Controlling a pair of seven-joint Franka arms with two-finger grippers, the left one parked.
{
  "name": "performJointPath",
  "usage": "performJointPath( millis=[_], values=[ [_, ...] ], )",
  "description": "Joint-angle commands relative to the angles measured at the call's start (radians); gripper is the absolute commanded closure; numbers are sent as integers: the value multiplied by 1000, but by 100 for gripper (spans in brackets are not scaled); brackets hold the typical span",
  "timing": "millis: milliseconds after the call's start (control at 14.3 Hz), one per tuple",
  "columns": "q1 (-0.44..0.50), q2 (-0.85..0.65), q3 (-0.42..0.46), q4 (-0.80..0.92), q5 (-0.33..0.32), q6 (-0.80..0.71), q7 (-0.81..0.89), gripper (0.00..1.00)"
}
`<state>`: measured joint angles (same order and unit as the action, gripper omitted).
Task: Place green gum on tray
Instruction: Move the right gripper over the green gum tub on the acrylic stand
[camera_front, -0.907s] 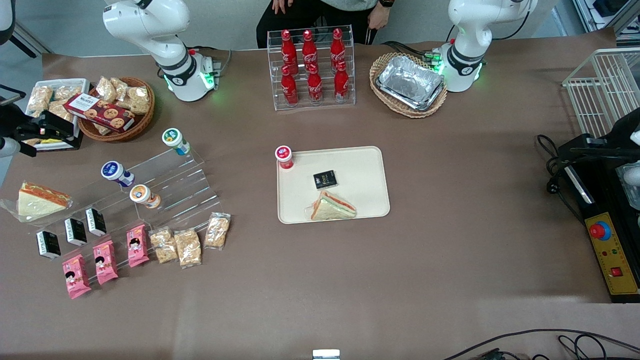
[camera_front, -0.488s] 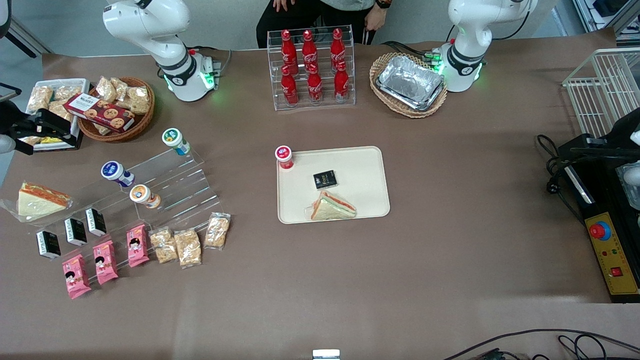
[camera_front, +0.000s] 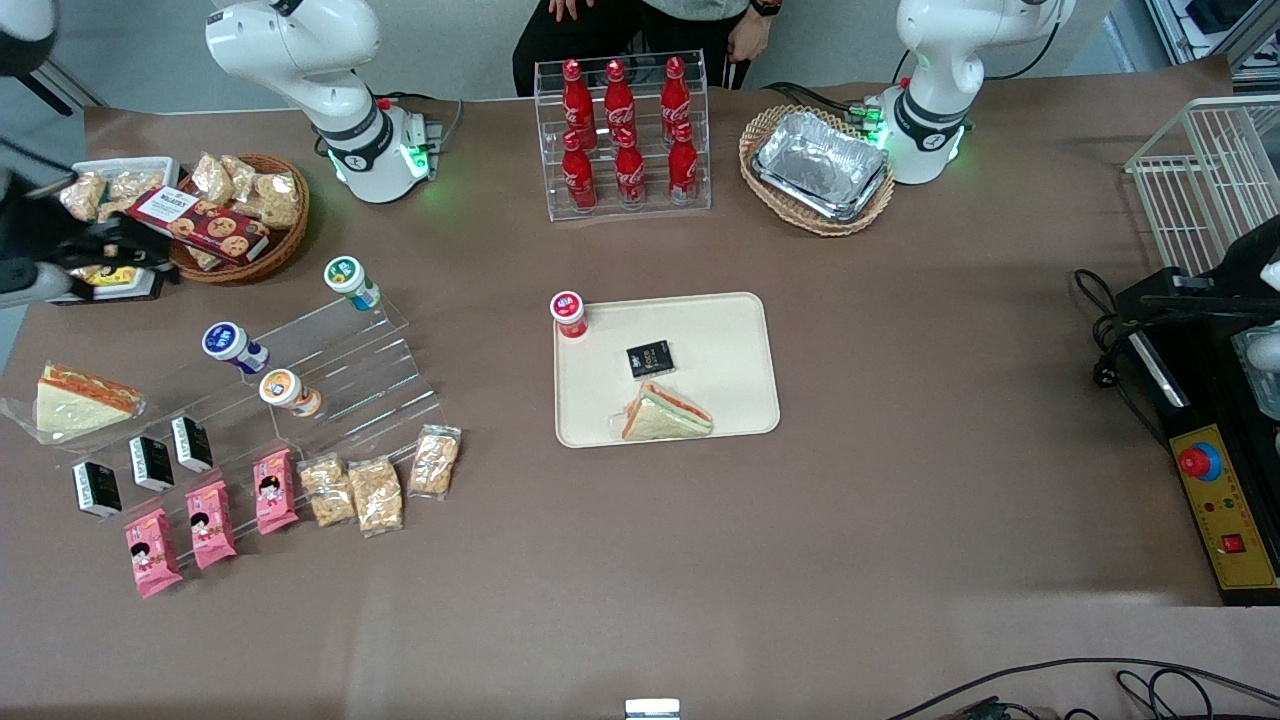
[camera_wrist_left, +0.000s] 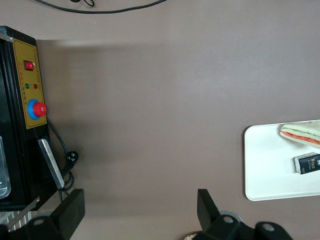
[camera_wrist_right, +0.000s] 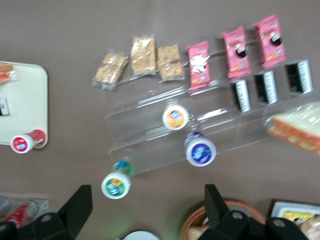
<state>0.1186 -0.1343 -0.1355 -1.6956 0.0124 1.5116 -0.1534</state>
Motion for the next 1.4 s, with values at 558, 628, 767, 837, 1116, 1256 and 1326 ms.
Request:
performJointPath(
  millis=[558,628,767,837,1116,1256,1326],
  values=[
    [1,-401,145,-581,-6,218,196,0],
    [3,-404,146,-611,-6,251,204,0],
    [3,-407,145,-682,-6,330,206,0],
    [3,-419,145,-722,-6,367,207,0],
    [6,-439,151,-823,-5,465,288,0],
    [6,-441,151,-864,-2,499,296,0],
    [6,-438,151,-877,1,515,305,0]
  ],
)
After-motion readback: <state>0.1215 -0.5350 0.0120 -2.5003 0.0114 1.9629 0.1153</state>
